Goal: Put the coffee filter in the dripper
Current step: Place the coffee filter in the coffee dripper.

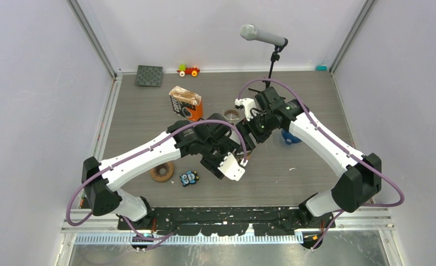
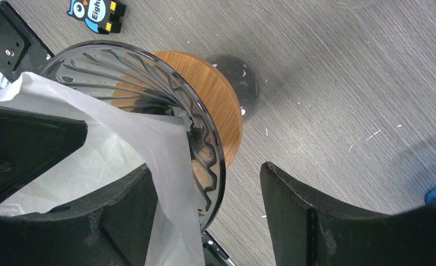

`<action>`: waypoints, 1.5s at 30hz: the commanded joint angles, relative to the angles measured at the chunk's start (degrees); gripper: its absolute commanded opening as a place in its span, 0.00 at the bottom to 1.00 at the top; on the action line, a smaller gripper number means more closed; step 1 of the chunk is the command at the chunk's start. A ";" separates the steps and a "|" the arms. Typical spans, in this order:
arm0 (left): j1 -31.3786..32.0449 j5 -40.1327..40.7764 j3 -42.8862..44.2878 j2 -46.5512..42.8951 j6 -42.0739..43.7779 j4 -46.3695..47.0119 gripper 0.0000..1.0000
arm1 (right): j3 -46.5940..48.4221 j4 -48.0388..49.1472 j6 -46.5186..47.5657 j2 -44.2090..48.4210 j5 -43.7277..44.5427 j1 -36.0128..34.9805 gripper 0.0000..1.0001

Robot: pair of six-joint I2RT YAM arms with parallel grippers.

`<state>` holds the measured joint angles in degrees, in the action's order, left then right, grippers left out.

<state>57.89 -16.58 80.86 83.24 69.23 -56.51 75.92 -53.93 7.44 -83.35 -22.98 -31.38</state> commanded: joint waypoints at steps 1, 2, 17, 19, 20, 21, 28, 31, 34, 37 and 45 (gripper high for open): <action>0.03 -1.93 -2.19 -0.39 -0.18 2.07 0.72 | -0.43 1.45 0.65 0.57 0.67 0.09 0.71; 0.01 -1.87 -2.57 -0.17 -0.09 2.34 0.72 | -0.51 1.54 0.65 0.58 0.92 0.10 0.71; -0.01 -1.43 -0.59 1.14 -0.35 2.00 0.73 | 1.59 0.32 0.65 0.65 0.22 0.11 0.71; 0.03 -1.50 -0.17 1.05 -0.98 2.01 0.73 | 2.76 -0.26 0.71 0.65 -0.24 0.12 0.71; 0.03 -1.52 0.10 1.09 -1.33 2.02 0.73 | 3.03 -0.49 0.73 0.65 -0.38 0.09 0.71; 0.03 -1.60 0.24 1.03 -1.56 2.06 0.74 | 3.28 -0.62 0.73 0.65 -0.39 0.11 0.71; 0.03 -2.57 1.39 0.28 -4.31 3.45 0.82 | 2.41 -0.49 0.73 0.29 -0.82 0.14 0.71; 0.03 -2.62 1.67 -0.11 -5.59 4.31 0.82 | 1.84 -0.18 0.73 0.33 -0.81 0.10 0.71; -0.01 -2.67 2.09 -0.58 -6.34 4.51 0.83 | 1.74 -0.13 0.81 0.38 -0.66 0.09 0.71; -0.04 -2.75 2.66 -1.33 -6.95 4.27 0.83 | 2.17 -0.19 0.90 0.42 -0.50 0.09 0.71; -0.09 -3.41 4.19 -3.23 -8.65 3.35 0.83 | 5.86 -2.16 1.47 0.21 -1.76 0.13 0.71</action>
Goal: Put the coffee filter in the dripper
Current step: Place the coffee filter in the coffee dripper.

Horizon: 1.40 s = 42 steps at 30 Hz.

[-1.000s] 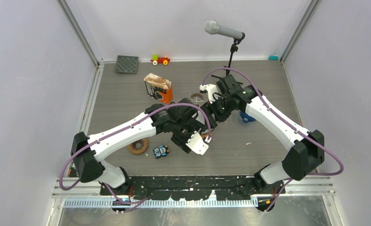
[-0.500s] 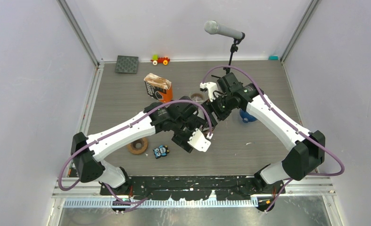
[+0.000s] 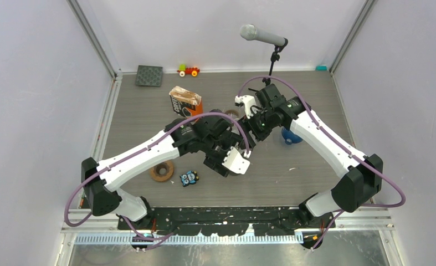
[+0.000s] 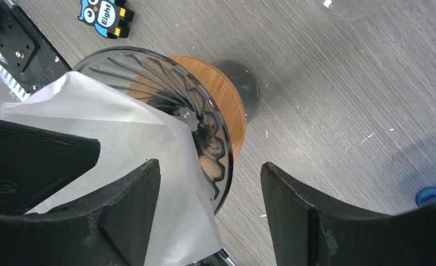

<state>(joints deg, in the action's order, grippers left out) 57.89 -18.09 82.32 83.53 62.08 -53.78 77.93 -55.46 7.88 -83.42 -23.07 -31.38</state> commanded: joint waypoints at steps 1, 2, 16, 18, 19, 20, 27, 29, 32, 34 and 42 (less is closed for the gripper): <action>-0.06 -1.72 2.75 -3.80 -1.72 0.54 0.83 | 4.22 -0.92 1.08 0.27 -1.78 0.10 0.71; -0.06 -1.58 2.75 -4.13 -1.78 0.44 0.83 | 4.62 -1.08 1.16 0.40 -1.80 0.09 0.71; -3.35 -1.66 -1.46 -10.99 -11.80 7.73 0.85 | 8.70 -2.11 2.98 5.00 1.37 0.89 0.72; -5.51 -3.12 -2.23 -12.05 -14.62 9.58 0.85 | 9.41 -2.04 3.10 6.10 1.65 1.48 0.72; -6.75 -3.97 -2.52 -12.52 -16.25 10.53 0.85 | 9.65 -2.02 3.11 6.90 1.64 1.94 0.72; -7.99 -4.91 -2.93 -13.07 -18.89 12.15 0.85 | 9.81 -1.90 3.11 7.56 1.70 2.43 0.72; -16.45 -6.48 -5.59 -15.18 -37.12 21.98 0.85 | 8.58 0.26 2.53 12.95 -0.09 8.47 0.72; -18.37 -5.29 -6.26 -15.11 -42.62 24.46 0.85 | 7.74 0.91 2.17 14.35 -0.62 10.69 0.72; -20.74 -1.91 -6.88 -14.37 -49.24 26.43 0.85 | 6.28 1.55 1.48 16.03 -1.13 14.37 0.71; -22.41 0.02 -6.77 -13.56 -52.54 26.46 0.85 | 5.38 1.57 1.16 16.63 -1.27 17.31 0.71; -31.34 1.13 -4.02 -7.83 -62.58 23.74 0.84 | 2.69 4.73 -0.60 15.52 0.37 22.76 0.70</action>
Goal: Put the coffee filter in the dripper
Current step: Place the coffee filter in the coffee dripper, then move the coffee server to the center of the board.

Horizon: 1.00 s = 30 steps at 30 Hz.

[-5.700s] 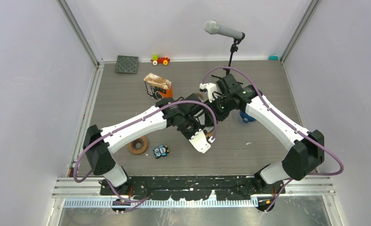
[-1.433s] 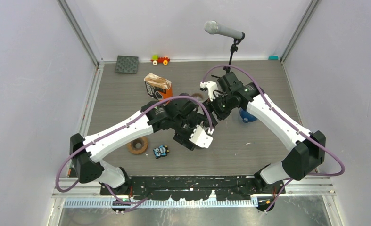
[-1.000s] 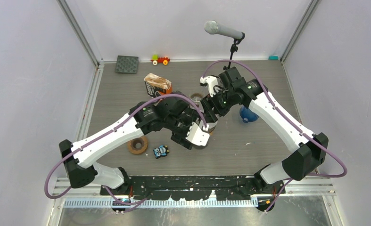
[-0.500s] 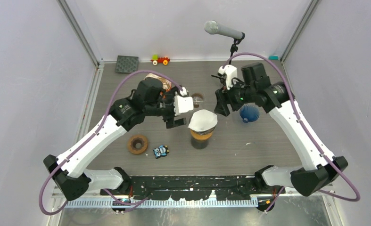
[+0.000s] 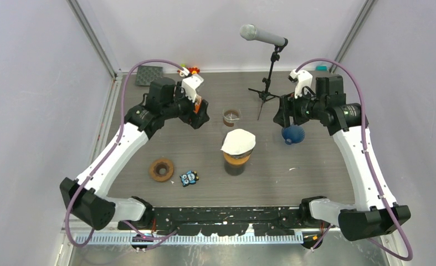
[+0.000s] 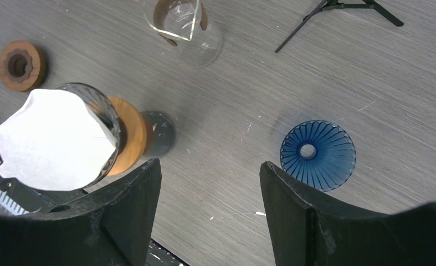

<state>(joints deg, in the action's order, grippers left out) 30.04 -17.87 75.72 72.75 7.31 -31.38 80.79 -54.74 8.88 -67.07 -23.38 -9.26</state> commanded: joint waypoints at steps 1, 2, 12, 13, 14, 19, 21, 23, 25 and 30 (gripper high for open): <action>-4.17 0.91 3.04 4.12 -8.90 1.40 0.83 | -0.18 4.71 -1.99 -1.28 0.89 0.65 0.69; -4.35 1.04 3.65 5.57 -9.12 1.59 0.83 | -0.27 5.40 -2.32 -1.70 1.08 0.67 0.69; -4.29 0.41 17.24 25.38 -15.70 2.32 0.72 | -7.33 13.44 -3.00 -1.22 4.02 0.68 0.68; -4.25 0.38 18.66 27.08 -15.90 1.97 0.72 | -8.06 13.95 -3.00 -1.04 3.85 0.65 0.68; -4.06 0.55 20.15 28.72 -15.92 1.54 0.71 | -8.64 14.36 -3.06 -0.85 3.68 0.64 0.68; -3.05 0.78 24.57 35.03 -15.66 0.20 0.71 | -10.35 15.10 -3.03 -0.26 2.54 0.73 0.68; -2.53 0.59 25.86 36.68 -15.75 -0.21 0.71 | -10.68 15.10 -2.93 -0.03 2.16 0.81 0.68; -2.02 0.32 26.84 37.90 -15.92 -0.82 0.71 | -11.15 15.17 -2.75 -0.08 2.11 1.02 0.68; -1.35 0.44 27.34 38.65 -15.78 -1.07 0.71 | -11.62 15.34 -2.53 0.00 2.04 1.18 0.67; 0.45 2.63 28.63 41.01 -14.26 -2.30 0.69 | -12.23 15.54 -2.30 0.19 1.34 1.79 0.68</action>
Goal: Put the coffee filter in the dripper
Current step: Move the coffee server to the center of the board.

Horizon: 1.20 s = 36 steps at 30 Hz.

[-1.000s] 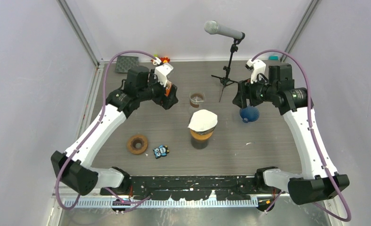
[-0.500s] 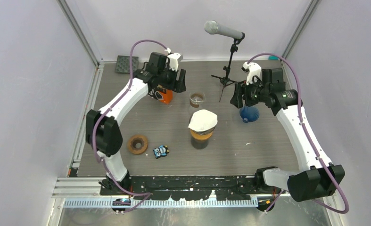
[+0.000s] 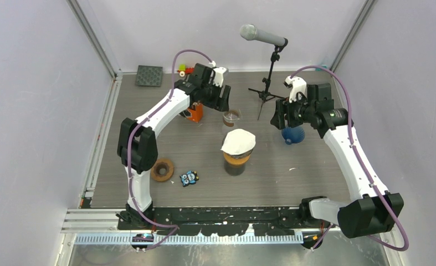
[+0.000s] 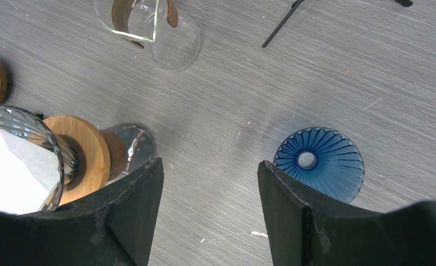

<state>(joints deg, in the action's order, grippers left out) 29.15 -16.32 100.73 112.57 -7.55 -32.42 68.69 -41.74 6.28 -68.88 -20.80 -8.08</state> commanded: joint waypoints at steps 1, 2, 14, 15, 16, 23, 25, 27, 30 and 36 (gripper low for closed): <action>1.61 1.29 4.13 1.62 1.07 -1.63 0.67 | -0.20 2.54 0.37 2.14 -1.45 0.69 0.68; 1.89 1.85 4.80 2.26 1.64 -2.06 0.65 | -0.24 2.54 0.44 2.37 -1.59 0.78 0.67; 3.90 5.38 8.41 6.04 5.97 -5.31 0.45 | -2.04 3.16 0.48 4.08 -3.63 2.79 0.68; 3.97 5.48 8.59 6.26 6.09 -5.50 0.42 | -2.11 3.15 0.48 4.10 -3.83 2.87 0.67; 3.97 5.58 8.73 6.30 6.33 -5.40 0.40 | -2.23 3.22 0.48 4.18 -3.95 3.01 0.67; 3.97 5.34 8.81 6.06 7.29 -6.06 0.22 | -2.50 3.33 0.57 4.54 -4.44 3.94 0.68; 3.98 5.40 8.83 5.81 7.29 -6.52 0.17 | -2.56 3.33 0.66 4.47 -4.55 4.04 0.68; 3.92 5.52 8.78 5.22 9.10 -7.21 0.11 | -2.59 3.34 0.66 4.31 -4.70 4.14 0.67; 3.88 5.59 7.93 3.43 10.82 -9.32 0.00 | -2.68 3.41 0.75 4.03 -5.04 4.29 0.67; 3.09 7.31 -2.34 -5.32 15.63 -10.69 0.00 | -2.68 3.40 0.92 3.90 -6.02 4.21 0.68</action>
<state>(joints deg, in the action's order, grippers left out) 32.95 -10.28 104.20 116.51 3.99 -40.60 65.73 -40.66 6.39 -65.98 -25.21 -3.99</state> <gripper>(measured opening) 0.067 0.676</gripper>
